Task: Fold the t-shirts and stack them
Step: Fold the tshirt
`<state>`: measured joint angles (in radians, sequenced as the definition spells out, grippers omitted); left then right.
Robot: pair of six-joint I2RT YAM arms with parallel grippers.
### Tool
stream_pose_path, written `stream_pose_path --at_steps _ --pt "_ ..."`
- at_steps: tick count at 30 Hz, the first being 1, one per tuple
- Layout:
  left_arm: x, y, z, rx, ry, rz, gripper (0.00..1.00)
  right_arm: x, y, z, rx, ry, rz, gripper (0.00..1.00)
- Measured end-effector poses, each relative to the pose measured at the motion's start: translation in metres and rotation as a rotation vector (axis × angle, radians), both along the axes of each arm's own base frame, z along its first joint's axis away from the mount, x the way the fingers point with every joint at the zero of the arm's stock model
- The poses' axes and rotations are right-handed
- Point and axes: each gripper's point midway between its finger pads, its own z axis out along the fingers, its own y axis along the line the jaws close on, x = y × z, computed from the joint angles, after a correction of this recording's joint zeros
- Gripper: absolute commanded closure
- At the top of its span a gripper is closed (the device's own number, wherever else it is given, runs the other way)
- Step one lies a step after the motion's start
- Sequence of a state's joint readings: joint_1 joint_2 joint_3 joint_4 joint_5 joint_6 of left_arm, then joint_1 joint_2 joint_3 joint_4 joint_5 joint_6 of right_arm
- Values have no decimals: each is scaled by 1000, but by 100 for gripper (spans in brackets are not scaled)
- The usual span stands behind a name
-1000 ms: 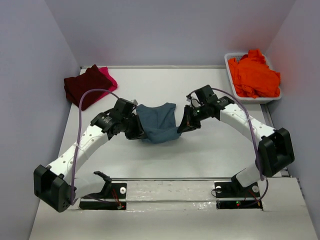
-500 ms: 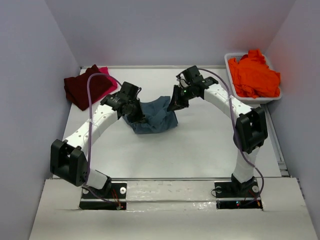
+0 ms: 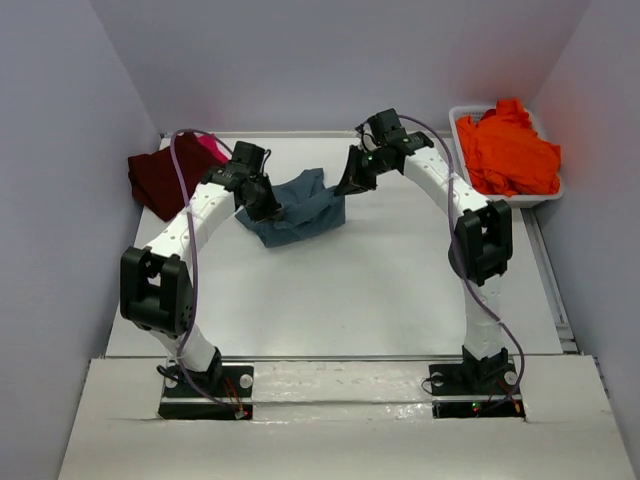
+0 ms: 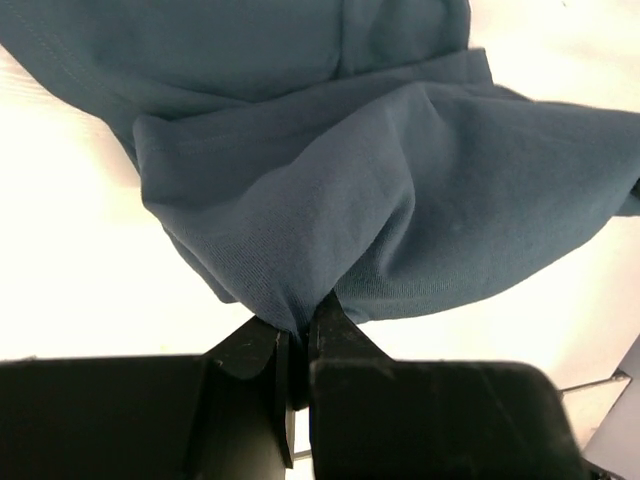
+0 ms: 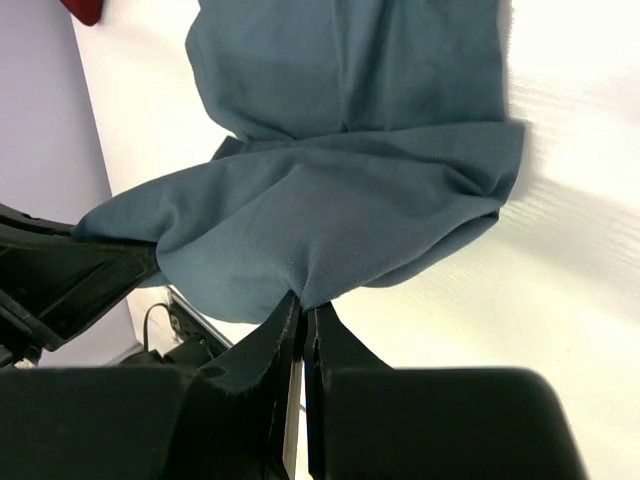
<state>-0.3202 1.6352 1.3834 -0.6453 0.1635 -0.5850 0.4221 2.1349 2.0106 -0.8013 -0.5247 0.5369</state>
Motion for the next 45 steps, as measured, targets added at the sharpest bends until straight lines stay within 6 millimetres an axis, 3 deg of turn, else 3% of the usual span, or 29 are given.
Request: stream_pose_path --at_steps 4,7,14,20,23,28,35,38,45 --pt "-3 -5 2 -23 9 -26 94 -6 -2 2 6 9 14 93" --pt "-15 -13 -2 -48 30 -60 94 -27 -7 -3 12 52 41 93" --pt "-105 -47 -26 -100 160 -240 94 -119 -39 -8 -1 195 96 93" --pt "-186 -53 -45 -135 268 -333 94 -180 -60 -5 4 256 140 93" --pt "-212 -54 -44 -155 287 -356 94 -209 -67 -13 0 309 164 93" --pt "-235 -54 -33 -182 288 -360 94 -242 -78 -25 -4 380 173 93" --pt "-243 -54 -16 -197 285 -339 94 -250 -81 -16 1 358 164 93" --pt "-230 -58 2 -185 241 -329 94 -237 -80 -7 -13 309 144 93" --pt "-197 -68 34 -141 146 -316 94 -184 -67 37 -15 125 103 93"
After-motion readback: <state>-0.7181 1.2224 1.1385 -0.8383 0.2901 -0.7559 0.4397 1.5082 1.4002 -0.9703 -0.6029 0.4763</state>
